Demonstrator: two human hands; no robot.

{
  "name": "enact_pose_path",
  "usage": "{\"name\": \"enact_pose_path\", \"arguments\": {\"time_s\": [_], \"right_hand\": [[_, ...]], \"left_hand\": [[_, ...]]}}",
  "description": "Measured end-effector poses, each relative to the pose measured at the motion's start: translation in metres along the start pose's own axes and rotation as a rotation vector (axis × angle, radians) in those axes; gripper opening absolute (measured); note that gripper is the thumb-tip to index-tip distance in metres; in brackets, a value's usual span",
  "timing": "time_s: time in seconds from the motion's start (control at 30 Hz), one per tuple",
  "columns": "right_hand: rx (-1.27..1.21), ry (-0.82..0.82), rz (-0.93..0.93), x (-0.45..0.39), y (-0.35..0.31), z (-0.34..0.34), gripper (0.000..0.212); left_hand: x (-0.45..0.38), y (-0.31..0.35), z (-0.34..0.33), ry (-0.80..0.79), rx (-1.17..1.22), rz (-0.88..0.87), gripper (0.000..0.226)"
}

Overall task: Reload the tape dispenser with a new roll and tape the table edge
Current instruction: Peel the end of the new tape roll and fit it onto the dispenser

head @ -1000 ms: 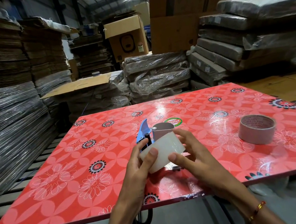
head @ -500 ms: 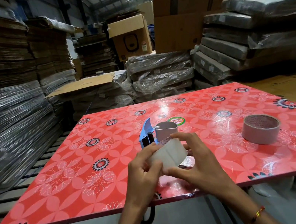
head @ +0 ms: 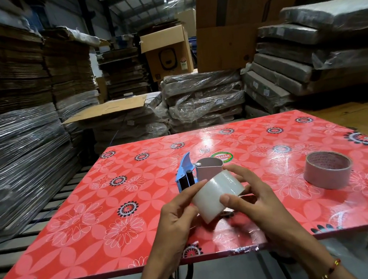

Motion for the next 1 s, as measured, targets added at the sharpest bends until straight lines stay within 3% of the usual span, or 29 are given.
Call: {"name": "enact_pose_path", "arguments": {"time_s": [0.1,0.3,0.47,0.7,0.87,1.0], "right_hand": [[0.082,-0.045,0.070,0.004,-0.007,-0.008,0.065],[0.051,-0.111,0.145,0.005,-0.007,-0.013,0.066],[-0.014,-0.085,0.108,0.002,-0.001,-0.007,0.061],[0.060,-0.049,0.132,0.003,-0.002,-0.009,0.058],[-0.082,-0.001,-0.004,0.002,0.002,-0.006,0.044],[-0.180,0.063,-0.100,0.000,0.002,0.000,0.023]], "left_hand": [[0.001,0.001,-0.004,0.019,-0.002,0.008,0.031],[0.004,0.000,-0.005,0.035,-0.101,-0.061,0.029],[0.006,0.005,-0.008,-0.006,-0.195,-0.084,0.046],[0.007,0.001,-0.006,0.063,-0.058,-0.059,0.034],[0.003,0.000,0.001,0.063,-0.058,-0.040,0.047],[0.005,0.001,-0.005,-0.018,-0.065,-0.039,0.043]]}}
Point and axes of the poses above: each hand's wrist, its own x-axis away from the middle knuckle, its own z-axis out of the back of the hand, y = z × x, the point moved 6 cm from there along -x, towards the middle knuckle, and after that the axes turned 5 degrees about y, right-handed, at the moved point
